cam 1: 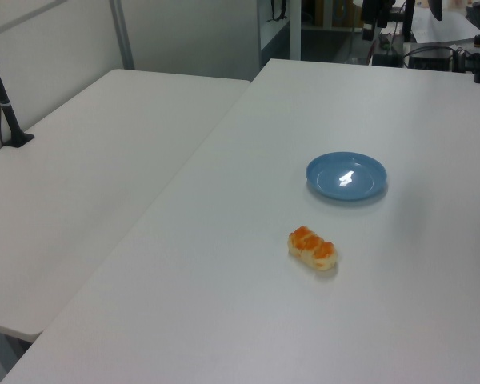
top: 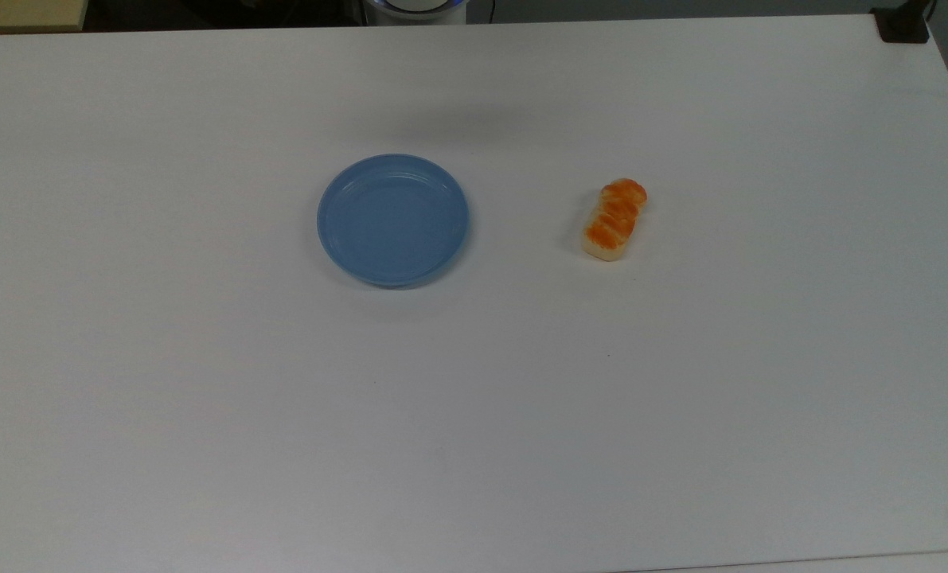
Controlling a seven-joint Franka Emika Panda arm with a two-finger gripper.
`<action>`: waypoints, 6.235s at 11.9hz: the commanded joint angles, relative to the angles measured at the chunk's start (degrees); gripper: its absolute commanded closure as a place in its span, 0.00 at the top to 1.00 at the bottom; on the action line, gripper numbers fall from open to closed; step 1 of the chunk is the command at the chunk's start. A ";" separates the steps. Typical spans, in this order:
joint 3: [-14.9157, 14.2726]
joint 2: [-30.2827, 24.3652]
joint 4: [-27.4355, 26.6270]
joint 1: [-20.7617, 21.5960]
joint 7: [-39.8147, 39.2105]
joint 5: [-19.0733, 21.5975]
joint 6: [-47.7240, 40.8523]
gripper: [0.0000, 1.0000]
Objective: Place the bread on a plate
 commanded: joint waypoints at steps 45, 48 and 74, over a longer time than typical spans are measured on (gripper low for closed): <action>0.10 18.13 -8.61 29.09 49.15 3.82 21.85 1.00; 0.10 22.18 -8.61 31.30 52.50 2.06 24.93 1.00; 2.39 18.69 -7.99 23.42 42.44 -2.96 24.33 0.45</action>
